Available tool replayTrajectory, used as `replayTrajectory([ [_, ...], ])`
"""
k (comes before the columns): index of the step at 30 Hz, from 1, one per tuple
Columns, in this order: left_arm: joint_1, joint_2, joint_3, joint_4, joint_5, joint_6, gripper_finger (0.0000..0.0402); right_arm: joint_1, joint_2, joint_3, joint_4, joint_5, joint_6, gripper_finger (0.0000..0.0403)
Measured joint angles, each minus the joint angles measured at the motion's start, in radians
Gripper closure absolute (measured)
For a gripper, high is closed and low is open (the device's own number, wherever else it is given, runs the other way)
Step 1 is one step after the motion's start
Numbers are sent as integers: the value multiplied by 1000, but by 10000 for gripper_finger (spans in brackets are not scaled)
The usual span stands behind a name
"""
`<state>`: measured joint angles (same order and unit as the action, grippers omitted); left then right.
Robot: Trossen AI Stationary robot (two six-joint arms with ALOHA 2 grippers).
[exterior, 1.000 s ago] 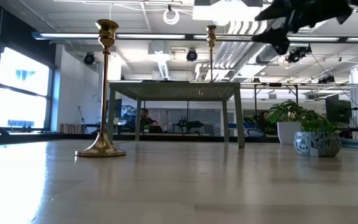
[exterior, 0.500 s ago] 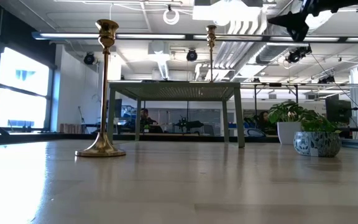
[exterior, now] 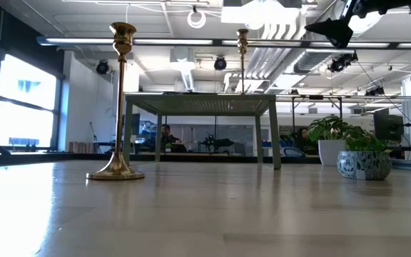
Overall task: Stock candles and holders on shelf
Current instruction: Align the right light blue scented candle with the other scented candle on the shelf
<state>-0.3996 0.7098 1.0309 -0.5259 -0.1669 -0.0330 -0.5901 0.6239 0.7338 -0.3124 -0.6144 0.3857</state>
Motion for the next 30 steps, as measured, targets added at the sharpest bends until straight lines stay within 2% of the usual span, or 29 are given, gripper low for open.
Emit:
replayTrajectory([
  [2, 0, 2, 0, -1, -5, 1, 293, 20, -3, 0, 2, -21, -19, 7],
  [5, 0, 1, 0, 0, -6, 1, 293, 70, -14, 0, 0, -147, -148, 14],
  [7, 0, 1, 0, 0, -7, 1, 293, 116, -26, 0, 0, -143, -162, 15],
  [12, 0, 1, 0, -1, -8, 1, 293, 262, -34, 0, -104, 59, -176, 12],
  [19, 0, 1, 0, -22, 0, -1, 293, 516, 45, 0, -311, 387, -161, 15],
  [24, 0, 2, 0, -31, 0, -2, 293, 655, 137, 0, -362, 524, -39, 13],
  [30, 0, 2, 0, -31, 0, -2, 293, 767, 285, 0, -454, 643, 229, 15],
])
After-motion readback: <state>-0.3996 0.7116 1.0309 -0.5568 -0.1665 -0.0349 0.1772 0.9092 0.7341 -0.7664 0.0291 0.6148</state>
